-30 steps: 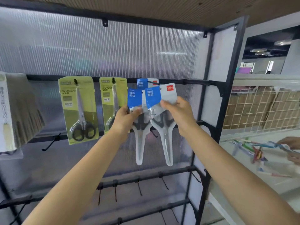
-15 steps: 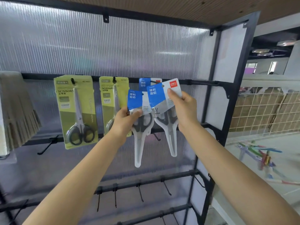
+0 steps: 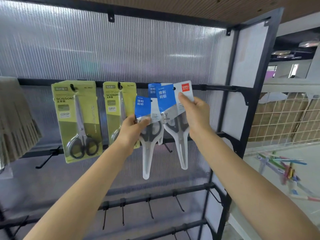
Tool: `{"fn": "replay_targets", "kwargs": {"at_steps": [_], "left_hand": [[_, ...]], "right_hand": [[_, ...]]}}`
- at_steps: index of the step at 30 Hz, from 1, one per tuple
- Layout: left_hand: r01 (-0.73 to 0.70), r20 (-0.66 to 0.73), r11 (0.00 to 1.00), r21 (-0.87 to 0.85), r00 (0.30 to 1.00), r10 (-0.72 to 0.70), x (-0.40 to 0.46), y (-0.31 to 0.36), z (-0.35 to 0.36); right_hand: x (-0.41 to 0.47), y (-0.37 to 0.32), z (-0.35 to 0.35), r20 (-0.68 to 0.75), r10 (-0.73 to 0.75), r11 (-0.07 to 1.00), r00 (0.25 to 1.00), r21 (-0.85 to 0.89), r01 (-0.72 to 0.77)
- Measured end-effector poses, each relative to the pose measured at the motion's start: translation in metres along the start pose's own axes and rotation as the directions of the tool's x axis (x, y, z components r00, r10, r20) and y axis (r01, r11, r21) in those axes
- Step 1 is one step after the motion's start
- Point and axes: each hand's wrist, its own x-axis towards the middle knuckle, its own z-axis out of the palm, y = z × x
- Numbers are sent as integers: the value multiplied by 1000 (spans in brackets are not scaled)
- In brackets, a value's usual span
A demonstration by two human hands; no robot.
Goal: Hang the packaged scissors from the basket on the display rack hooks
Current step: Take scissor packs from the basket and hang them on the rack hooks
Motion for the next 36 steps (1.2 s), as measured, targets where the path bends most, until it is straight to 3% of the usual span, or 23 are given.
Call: {"fn": "replay_targets", "kwargs": {"at_steps": [19, 31, 36], "left_hand": [[-3, -6, 1000, -24, 1000, 3, 0, 2, 4], [-58, -147, 996, 60, 987, 66, -10, 3, -8], [-42, -140, 995, 94, 989, 55, -12, 5, -18]], "right_hand": [[7, -3, -2, 6, 30, 999, 1000, 45, -30], [38, 27, 12, 49, 17, 996, 999, -83, -13], [60, 35, 28, 46, -30, 979, 998, -202, 39]]}}
